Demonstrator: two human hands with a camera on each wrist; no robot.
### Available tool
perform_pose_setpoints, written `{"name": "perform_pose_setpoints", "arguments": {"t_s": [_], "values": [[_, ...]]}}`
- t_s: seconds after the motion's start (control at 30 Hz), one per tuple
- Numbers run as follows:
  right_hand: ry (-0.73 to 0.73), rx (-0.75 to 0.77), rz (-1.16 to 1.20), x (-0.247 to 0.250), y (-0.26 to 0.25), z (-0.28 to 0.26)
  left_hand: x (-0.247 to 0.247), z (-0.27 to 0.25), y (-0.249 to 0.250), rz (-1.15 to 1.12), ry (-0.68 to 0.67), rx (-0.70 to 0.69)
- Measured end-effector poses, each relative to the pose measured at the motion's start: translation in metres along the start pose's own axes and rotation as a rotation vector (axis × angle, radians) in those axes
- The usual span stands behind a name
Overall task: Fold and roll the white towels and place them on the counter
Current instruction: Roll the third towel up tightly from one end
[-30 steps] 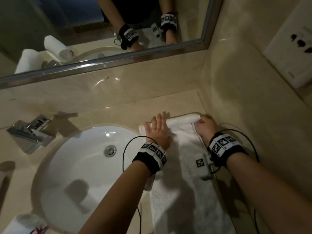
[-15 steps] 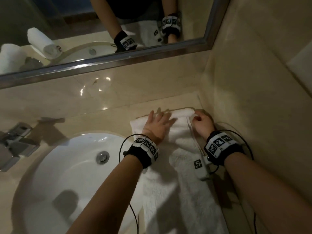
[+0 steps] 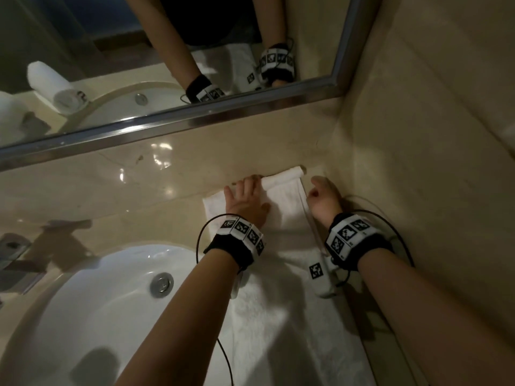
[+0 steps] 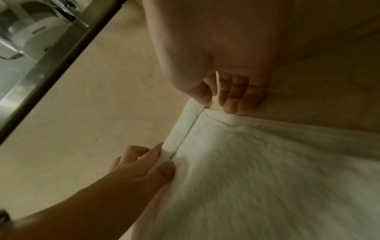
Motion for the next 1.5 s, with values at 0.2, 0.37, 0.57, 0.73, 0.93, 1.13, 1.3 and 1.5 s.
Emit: {"name": "perform_pose_setpoints", "arguments": {"t_s": [0.2,0.37,0.57,0.73,0.93,1.13,1.3,1.5], "values": [[-0.025,0.062,-0.095,-0.001,-0.025,0.021,0.001,0.001,-0.008,-0.059,0.07,-0.099],[0.047,-0.03,0.078,0.006,-0.016,0.025,0.001,0.017,-0.024,-0.194,0.015,-0.2],[-0.023,-0.098,-0.104,-0.001,-0.021,0.018,0.007,0.008,-0.021,-0.176,0.033,-0.234],[-0.196,-0.152,-0.334,-0.023,-0.018,-0.007,0.0,-0.008,-0.012,-0.119,0.067,-0.163],[-0.209,-0.143,-0.381,-0.016,-0.028,-0.018,-0.022,-0.019,0.003,0.054,-0.065,-0.235],[-0.056,-0.194,-0.272,0.0,-0.024,-0.007,-0.009,-0.021,0.008,-0.004,-0.036,-0.253],[-0.03,-0.199,-0.251,0.006,-0.026,-0.004,-0.03,-0.029,0.006,-0.018,-0.155,-0.247],[-0.015,-0.178,-0.245,0.004,-0.025,-0.006,-0.04,-0.029,-0.007,-0.027,-0.184,-0.203]]}}
Point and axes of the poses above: each hand's wrist, its own z-axis towards the middle knuckle, its own x-axis out of the back of the hand, y = z × x, the point moved 9 cm from there along z, towards the middle knuckle, and after that the axes turned 13 degrees about -z, right-handed, at the moved point
